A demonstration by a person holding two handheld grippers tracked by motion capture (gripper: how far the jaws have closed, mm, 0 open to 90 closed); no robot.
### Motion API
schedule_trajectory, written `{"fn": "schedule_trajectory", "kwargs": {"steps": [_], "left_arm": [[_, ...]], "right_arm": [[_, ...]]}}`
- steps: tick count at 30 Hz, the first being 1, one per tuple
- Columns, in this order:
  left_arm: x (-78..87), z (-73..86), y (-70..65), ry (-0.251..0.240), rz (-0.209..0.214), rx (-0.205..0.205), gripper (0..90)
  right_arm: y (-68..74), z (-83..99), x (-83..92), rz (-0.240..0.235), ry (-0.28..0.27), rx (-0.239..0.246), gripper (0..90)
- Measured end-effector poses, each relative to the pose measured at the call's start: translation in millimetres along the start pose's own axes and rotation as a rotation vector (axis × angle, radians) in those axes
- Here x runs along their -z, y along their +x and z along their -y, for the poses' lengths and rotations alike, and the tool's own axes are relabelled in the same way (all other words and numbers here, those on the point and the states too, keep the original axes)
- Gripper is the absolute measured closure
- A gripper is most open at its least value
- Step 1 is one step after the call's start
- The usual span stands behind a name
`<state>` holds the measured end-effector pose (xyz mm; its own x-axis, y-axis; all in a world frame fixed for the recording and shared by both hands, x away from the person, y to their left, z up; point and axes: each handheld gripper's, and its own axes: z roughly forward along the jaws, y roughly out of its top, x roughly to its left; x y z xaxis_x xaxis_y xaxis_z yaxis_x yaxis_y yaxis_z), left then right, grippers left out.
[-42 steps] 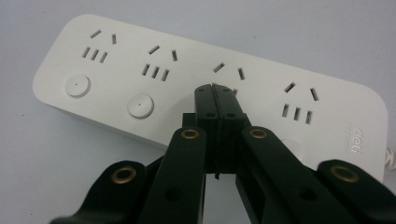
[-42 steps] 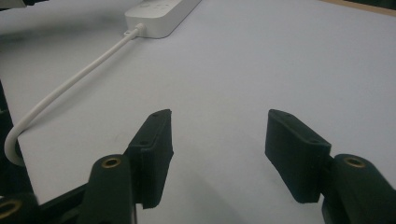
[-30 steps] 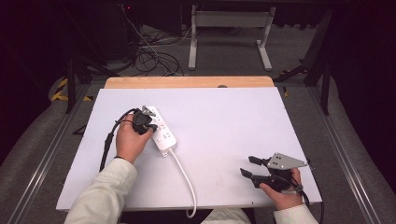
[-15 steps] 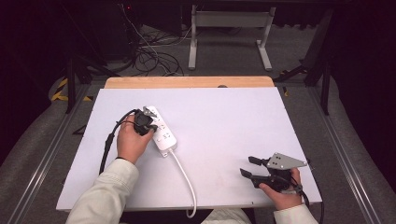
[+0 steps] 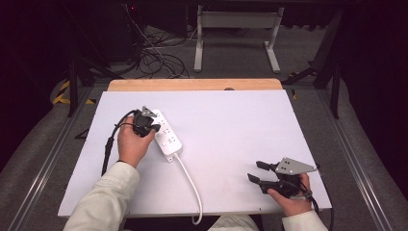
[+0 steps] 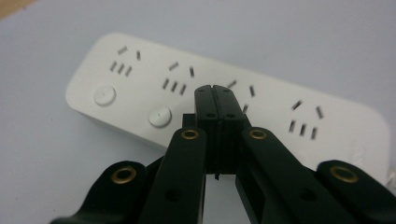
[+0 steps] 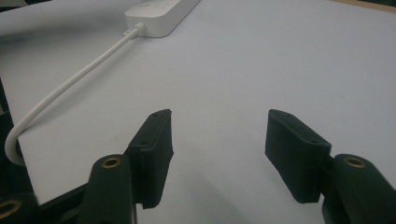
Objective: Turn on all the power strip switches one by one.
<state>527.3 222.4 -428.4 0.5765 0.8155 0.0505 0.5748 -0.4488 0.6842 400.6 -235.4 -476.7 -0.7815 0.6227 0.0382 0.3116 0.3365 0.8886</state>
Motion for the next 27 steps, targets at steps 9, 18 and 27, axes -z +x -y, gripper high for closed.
{"fn": "schedule_trajectory", "kwargs": {"steps": [9, 18, 27], "left_arm": [[8.3, -11.9, 10.4, -0.014, -0.006, -0.031, 89.9], [-5.2, -6.8, 23.9, 0.025, -0.021, -0.02, 89.9], [-17.1, -3.4, 29.9, 0.03, -0.012, 0.021, 89.9]], "right_arm": [[-1.8, 0.6, -3.1, 0.0, 0.012, -0.007, 42.2], [-2.2, 0.8, -2.4, -0.001, 0.008, -0.008, 42.0], [-1.7, 0.9, -2.7, -0.002, 0.011, -0.007, 42.0]]}}
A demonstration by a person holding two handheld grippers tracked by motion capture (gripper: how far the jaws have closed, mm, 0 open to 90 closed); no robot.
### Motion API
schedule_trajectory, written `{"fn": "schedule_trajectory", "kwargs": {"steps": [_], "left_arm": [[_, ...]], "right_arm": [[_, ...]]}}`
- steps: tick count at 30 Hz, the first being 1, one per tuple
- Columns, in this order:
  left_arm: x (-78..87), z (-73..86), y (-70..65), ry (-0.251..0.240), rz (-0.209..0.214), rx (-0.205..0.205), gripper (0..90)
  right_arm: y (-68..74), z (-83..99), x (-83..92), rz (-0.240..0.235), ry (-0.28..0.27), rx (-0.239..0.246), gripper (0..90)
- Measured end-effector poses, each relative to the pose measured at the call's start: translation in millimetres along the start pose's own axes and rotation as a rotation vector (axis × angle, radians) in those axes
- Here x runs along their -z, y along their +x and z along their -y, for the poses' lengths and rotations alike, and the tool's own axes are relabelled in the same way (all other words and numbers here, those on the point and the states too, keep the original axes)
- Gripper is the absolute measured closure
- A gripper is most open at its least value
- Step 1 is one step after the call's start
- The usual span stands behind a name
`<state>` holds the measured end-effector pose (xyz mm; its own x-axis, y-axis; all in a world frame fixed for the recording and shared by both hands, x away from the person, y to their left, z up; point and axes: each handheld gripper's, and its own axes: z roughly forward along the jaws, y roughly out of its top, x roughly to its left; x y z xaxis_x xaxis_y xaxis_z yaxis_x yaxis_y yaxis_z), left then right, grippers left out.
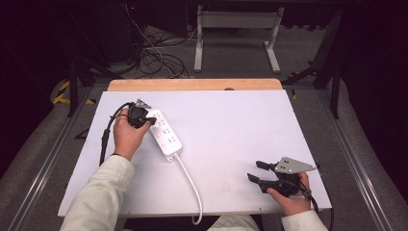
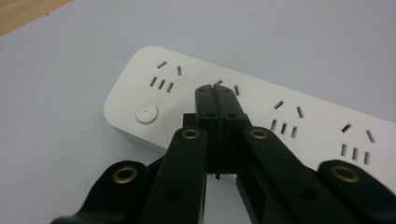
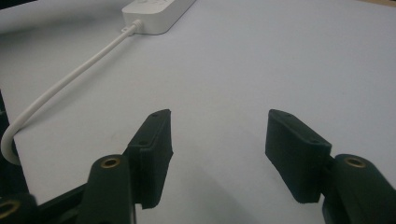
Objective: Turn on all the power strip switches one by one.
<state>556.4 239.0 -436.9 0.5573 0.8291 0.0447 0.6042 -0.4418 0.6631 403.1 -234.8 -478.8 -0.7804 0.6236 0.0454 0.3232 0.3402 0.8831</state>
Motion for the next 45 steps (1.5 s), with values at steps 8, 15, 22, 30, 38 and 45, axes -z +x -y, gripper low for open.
{"fn": "schedule_trajectory", "kwargs": {"steps": [8, 15, 22, 30, 38, 45], "left_arm": [[-5.3, 1.4, -0.3, 0.024, -0.008, -0.001, 89.9], [-7.5, 1.6, -0.5, 0.036, -0.022, -0.019, 89.9], [-9.3, 2.9, -0.2, 0.04, -0.02, -0.017, 89.9], [-9.6, 2.2, -3.5, 0.046, -0.025, -0.026, 89.9], [-9.6, 4.9, -2.6, 0.034, -0.021, 0.005, 90.0], [-10.4, 5.5, -5.5, 0.041, -0.035, -0.012, 90.0]], "right_arm": [[0.1, 0.1, 0.3, 0.0, -0.001, 0.0, 42.0], [0.3, 0.0, 0.3, -0.001, -0.002, -0.004, 41.9], [-0.2, 0.3, 0.4, -0.002, -0.002, -0.007, 41.9], [-0.3, 0.5, 0.2, -0.004, -0.003, -0.006, 41.9], [0.1, 0.3, 0.6, -0.004, -0.004, -0.007, 41.8], [0.5, 0.3, 0.6, -0.004, -0.003, -0.007, 41.8]]}}
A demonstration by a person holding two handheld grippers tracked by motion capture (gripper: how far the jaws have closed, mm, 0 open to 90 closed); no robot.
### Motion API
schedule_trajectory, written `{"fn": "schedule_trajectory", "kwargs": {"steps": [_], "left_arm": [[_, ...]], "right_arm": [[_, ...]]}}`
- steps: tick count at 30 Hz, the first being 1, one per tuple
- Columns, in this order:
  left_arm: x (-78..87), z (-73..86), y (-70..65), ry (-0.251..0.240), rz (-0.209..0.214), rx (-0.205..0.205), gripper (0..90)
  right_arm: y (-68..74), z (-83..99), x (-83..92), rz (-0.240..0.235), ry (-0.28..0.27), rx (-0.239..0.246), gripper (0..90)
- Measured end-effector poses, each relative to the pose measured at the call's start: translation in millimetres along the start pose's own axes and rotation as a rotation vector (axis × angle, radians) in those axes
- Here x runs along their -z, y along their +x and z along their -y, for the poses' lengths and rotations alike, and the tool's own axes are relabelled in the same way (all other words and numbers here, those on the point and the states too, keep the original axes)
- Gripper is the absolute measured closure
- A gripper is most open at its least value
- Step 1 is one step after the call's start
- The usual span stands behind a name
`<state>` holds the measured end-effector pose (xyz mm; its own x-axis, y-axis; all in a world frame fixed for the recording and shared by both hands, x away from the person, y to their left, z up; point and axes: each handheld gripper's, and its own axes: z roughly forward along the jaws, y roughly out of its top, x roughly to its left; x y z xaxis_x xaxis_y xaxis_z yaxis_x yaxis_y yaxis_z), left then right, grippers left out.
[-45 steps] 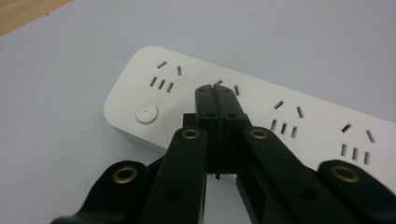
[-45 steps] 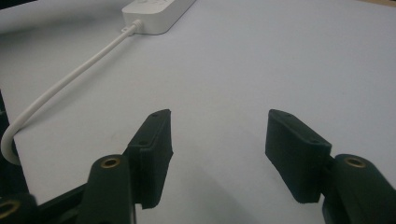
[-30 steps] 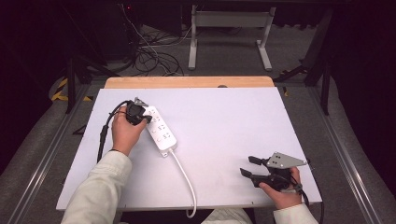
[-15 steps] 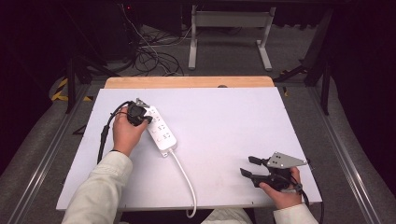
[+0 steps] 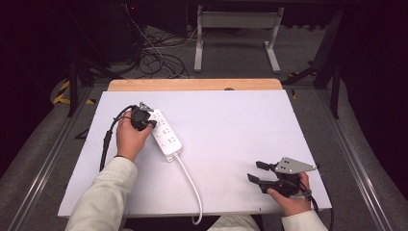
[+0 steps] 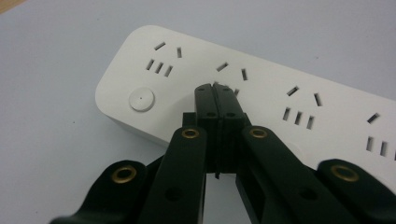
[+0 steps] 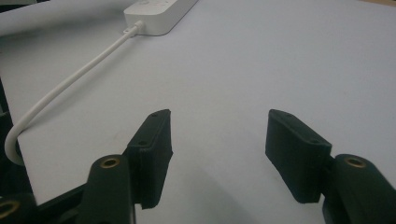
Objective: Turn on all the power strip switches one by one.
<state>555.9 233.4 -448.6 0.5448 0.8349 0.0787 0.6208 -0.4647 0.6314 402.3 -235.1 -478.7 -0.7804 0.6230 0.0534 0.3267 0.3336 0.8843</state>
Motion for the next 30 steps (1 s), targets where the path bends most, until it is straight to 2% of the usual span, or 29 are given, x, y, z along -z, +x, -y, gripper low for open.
{"fn": "schedule_trajectory", "kwargs": {"steps": [11, 14, 16, 21, 30], "left_arm": [[-0.7, 1.2, 0.2, -0.003, 0.002, 0.027, 90.0], [-1.1, 0.3, -2.6, 0.001, -0.017, 0.014, 90.0], [-1.2, -0.4, -5.1, 0.007, -0.04, -0.008, 90.0], [-1.1, -0.2, -4.3, 0.01, -0.031, 0.012, 90.0], [-2.2, 0.4, -4.3, 0.011, -0.03, 0.023, 90.0]], "right_arm": [[-0.1, 0.2, 0.2, -0.001, 0.0, 0.005, 41.8], [-0.1, 0.3, 0.2, -0.002, 0.001, 0.005, 41.8], [-0.1, 0.4, -0.1, -0.004, 0.0, 0.005, 41.8], [0.5, 0.1, -0.1, -0.005, 0.001, 0.003, 41.8], [0.7, 0.4, -0.3, -0.007, 0.003, 0.004, 41.8]]}}
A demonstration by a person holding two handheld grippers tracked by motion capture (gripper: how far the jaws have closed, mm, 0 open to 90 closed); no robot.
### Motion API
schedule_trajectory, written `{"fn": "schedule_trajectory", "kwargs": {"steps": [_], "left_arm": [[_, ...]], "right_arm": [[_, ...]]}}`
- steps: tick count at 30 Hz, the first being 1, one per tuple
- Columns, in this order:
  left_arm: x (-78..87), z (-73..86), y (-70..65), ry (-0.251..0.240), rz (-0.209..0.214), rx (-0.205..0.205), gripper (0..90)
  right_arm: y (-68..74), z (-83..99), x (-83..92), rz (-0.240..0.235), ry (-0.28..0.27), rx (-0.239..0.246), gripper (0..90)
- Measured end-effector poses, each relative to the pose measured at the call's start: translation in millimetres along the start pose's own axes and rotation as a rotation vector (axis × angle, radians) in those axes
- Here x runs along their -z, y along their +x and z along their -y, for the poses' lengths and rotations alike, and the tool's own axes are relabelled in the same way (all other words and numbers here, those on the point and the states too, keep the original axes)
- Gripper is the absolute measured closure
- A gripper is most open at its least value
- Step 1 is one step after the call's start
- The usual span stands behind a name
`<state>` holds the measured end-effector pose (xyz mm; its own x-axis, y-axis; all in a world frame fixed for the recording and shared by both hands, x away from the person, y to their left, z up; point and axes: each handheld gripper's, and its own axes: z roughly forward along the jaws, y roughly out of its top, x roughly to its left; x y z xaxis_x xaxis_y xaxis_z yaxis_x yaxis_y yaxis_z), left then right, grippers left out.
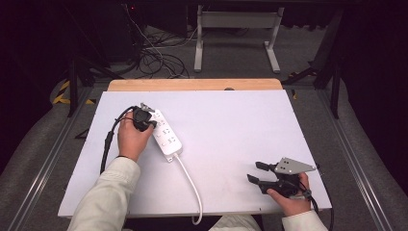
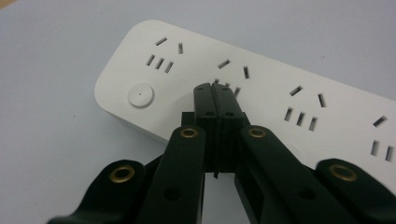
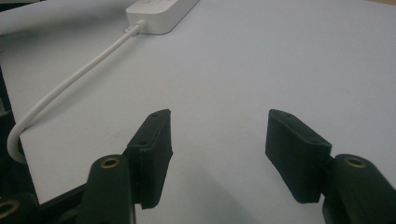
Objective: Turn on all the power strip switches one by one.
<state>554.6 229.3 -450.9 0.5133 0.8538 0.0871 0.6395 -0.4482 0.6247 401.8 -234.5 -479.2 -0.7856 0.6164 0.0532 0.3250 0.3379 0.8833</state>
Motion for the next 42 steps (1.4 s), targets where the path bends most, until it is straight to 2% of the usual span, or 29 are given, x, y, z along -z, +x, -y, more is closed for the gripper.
{"fn": "schedule_trajectory", "kwargs": {"steps": [4, 5, 7, 9, 10, 11, 13, 22, 25, 27, 33, 39, 42], "left_arm": [[0.2, -0.6, -6.9, 0.005, -0.037, -0.021, 90.0], [0.5, -2.4, -8.0, 0.016, -0.048, -0.037, 90.0], [3.9, -6.2, -8.5, 0.02, -0.05, -0.054, 90.0], [16.3, -11.7, -4.7, -0.057, -0.015, -0.035, 90.0], [16.3, -11.7, -4.7, -0.057, -0.015, -0.035, 90.0], [23.1, -15.5, -1.5, -0.082, 0.008, -0.027, 90.0], [32.8, -20.4, 2.0, -0.106, 0.025, -0.026, 90.0], [39.2, -20.5, 7.9, -0.124, 0.024, -0.023, 90.0], [37.5, -20.5, 10.7, -0.129, 0.028, -0.017, 90.0], [33.0, -19.4, 14.7, -0.129, 0.048, -0.008, 90.0], [16.8, -15.3, 27.4, -0.115, 0.012, 0.024, 89.9], [6.7, -12.1, 31.8, -0.089, -0.007, 0.024, 89.9], [1.3, -11.1, 33.6, -0.084, -0.018, 0.041, 89.9]], "right_arm": [[0.1, 0.0, 0.3, -0.001, -0.002, 0.001, 41.8], [0.1, 0.0, 0.5, 0.0, -0.002, 0.0, 41.8], [-0.1, 0.0, 0.5, 0.001, -0.003, 0.001, 41.8], [-0.5, -0.3, 0.8, 0.002, -0.005, 0.0, 41.7], [-0.5, -0.3, 0.8, 0.002, -0.005, 0.0, 41.7], [-1.0, -0.2, 0.1, 0.003, -0.002, -0.003, 41.6], [-1.3, -0.1, -0.4, 0.001, -0.002, -0.003, 41.6], [-0.1, -0.3, -0.5, 0.002, -0.001, -0.002, 41.5], [-0.6, -0.2, -0.6, 0.002, -0.002, -0.003, 41.6], [-0.7, -0.1, -0.8, 0.002, -0.004, -0.004, 41.5], [-0.1, 0.5, -0.2, -0.002, -0.004, -0.009, 41.4], [-2.3, 1.3, 0.3, -0.004, -0.007, -0.012, 41.4], [-0.4, 0.6, 1.1, -0.003, -0.009, -0.013, 41.4]]}}
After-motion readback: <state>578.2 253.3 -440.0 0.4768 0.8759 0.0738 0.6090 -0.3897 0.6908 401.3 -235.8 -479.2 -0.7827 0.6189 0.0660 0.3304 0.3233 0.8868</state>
